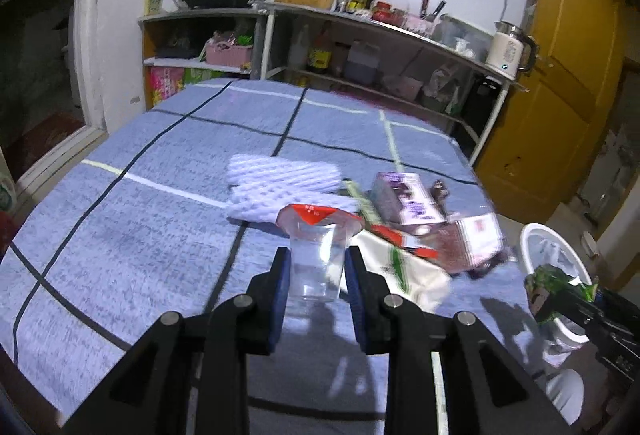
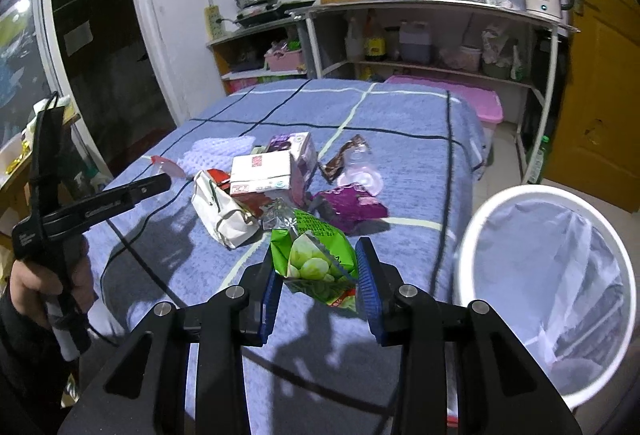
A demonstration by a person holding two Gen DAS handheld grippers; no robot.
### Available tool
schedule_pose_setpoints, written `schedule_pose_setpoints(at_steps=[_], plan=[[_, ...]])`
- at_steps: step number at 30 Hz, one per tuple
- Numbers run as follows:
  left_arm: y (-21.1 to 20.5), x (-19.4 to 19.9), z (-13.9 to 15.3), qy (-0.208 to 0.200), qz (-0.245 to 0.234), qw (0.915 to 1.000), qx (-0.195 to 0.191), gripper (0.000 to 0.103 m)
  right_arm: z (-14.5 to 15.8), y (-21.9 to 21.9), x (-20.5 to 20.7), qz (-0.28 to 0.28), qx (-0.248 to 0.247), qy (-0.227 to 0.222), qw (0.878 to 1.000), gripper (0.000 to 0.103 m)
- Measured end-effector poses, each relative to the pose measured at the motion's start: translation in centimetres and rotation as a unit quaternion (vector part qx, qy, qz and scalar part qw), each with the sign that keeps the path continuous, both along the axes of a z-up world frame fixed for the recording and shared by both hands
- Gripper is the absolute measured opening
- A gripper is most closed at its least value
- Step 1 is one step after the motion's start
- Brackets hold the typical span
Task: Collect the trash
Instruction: 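Carry the green bag and clear cup over the bin and open both grippers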
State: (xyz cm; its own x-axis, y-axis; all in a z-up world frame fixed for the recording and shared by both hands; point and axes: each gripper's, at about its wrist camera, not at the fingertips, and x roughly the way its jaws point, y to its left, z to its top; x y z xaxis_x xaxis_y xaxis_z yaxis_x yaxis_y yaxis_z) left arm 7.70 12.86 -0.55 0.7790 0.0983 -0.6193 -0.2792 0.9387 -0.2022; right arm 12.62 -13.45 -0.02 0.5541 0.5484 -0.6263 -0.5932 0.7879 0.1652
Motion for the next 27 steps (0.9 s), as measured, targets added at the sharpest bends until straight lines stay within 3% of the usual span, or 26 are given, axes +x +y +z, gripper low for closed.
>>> schedule_pose_setpoints(at_steps=[10,18,27], plan=[[-7.3,0.3,2.4,-0.027,-0.099,0.9948,-0.004,0.029,0.9,-5.4,-1.1,-0.060,0.012,-0.010,0.998,0.037],[-14.6,3.5,2.1,-0.016,-0.198,0.9800,-0.011,0.029,0.4,-11.3,-0.6,-0.125,0.016,-0.001,0.992,0.037],[-20.8,6.6,0.6,0.007,-0.273,0.9619,-0.016,0.029,-1.4,-16.0,0.3,-0.175,0.010,0.025,0.984,0.037]])
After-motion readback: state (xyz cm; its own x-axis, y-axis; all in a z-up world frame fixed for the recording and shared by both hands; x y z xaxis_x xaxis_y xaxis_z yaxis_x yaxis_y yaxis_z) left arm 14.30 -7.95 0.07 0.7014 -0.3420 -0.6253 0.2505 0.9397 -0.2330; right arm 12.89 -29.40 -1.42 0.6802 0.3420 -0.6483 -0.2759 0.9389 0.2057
